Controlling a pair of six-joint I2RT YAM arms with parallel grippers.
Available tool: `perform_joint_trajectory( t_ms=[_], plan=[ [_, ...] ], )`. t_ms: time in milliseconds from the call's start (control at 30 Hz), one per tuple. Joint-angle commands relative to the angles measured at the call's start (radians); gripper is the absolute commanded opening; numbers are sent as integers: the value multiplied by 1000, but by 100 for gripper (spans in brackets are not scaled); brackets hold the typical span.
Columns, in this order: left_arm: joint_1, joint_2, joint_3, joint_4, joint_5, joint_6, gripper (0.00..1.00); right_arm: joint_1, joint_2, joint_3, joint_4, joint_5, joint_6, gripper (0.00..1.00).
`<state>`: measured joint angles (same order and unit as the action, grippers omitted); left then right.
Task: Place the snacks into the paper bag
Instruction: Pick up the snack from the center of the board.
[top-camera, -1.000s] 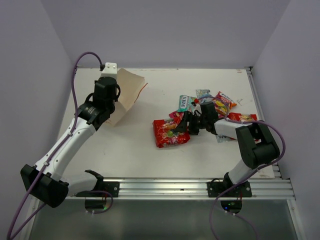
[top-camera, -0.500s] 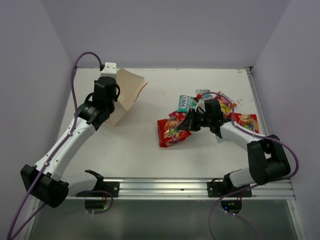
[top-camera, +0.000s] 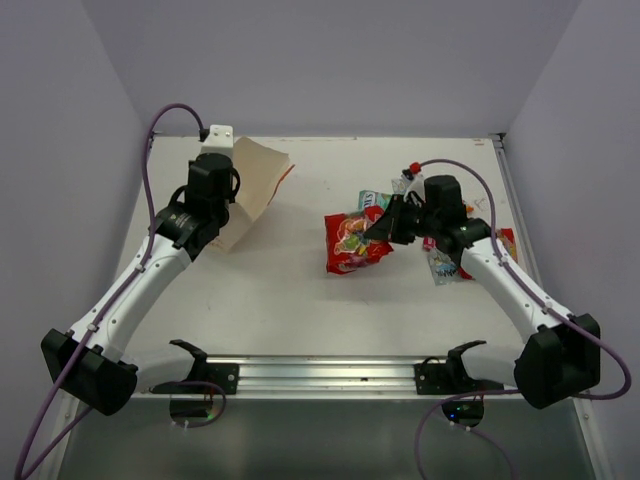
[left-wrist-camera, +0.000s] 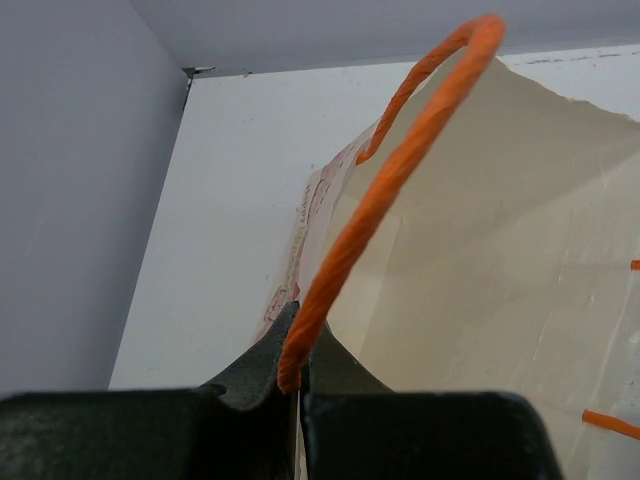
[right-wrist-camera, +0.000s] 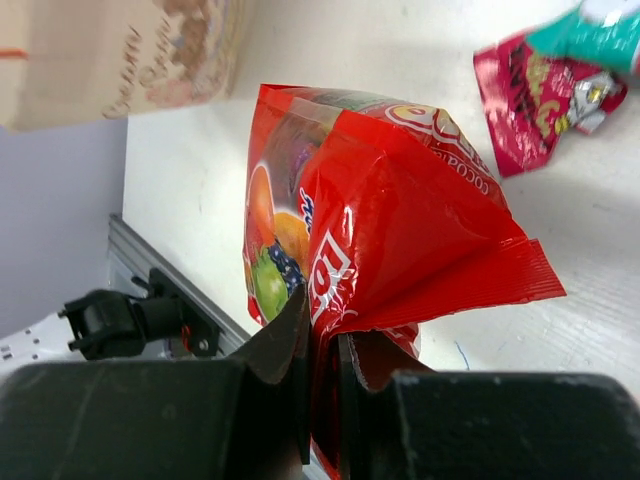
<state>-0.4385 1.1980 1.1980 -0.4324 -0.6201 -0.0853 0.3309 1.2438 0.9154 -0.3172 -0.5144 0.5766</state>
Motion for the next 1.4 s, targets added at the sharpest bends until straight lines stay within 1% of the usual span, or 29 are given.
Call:
perform_joint_trajectory(
  t_ms=[0,100,200,233,300,333,433,567,633,800,1067,1233,1367],
  plan=[
    [9,-20,2,54,3,-4,0,6,-60,166,-68,72,28,0],
    [11,-23,3,52,6,-5,0,20,-58,264,-121,128,34,0],
    [11,-21,3,52,10,-5,0,51,-49,364,-166,239,35,0],
    [11,-21,2,52,7,-5,0,60,-40,414,-186,299,35,0],
    [11,-21,2,52,5,-5,0,94,-26,463,-195,364,31,0],
    [11,-21,2,53,6,-5,0,108,-6,512,-206,422,31,0],
    [12,-21,2,54,3,-5,0,160,31,610,-217,500,29,0],
    [12,-26,0,55,0,-4,0,212,104,709,-189,606,35,0],
    [14,-26,0,55,2,-4,0,230,123,750,-152,628,35,0],
    [18,-26,-2,58,8,-5,0,295,178,801,-71,755,32,0],
    [24,-32,-2,60,17,-5,0,333,249,910,10,844,-7,0],
    [29,-32,-2,60,26,-7,0,349,295,970,78,832,3,0],
    [34,-29,0,58,37,-5,0,404,324,1007,101,835,12,0]
  ],
)
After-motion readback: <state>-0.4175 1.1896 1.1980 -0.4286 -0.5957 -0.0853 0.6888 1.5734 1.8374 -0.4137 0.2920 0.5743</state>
